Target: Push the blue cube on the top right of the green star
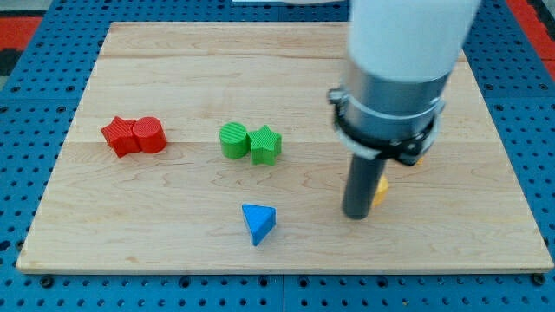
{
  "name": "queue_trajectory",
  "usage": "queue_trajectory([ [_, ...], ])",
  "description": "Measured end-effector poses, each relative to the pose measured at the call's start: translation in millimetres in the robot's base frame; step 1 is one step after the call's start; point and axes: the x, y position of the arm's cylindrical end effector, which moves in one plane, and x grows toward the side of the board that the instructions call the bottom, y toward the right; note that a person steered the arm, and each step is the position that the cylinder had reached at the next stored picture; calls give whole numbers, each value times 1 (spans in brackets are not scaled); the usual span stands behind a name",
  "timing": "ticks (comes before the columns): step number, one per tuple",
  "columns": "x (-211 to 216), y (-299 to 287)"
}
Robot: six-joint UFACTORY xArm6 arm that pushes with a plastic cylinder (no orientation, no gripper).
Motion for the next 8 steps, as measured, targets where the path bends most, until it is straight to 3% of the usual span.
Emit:
queue_trajectory([
  [1, -26, 31],
  [2, -36, 16],
  [3, -66, -61],
  [5, -169, 115],
  [6, -249, 128],
  [7, -283, 99],
  [8, -263, 19],
])
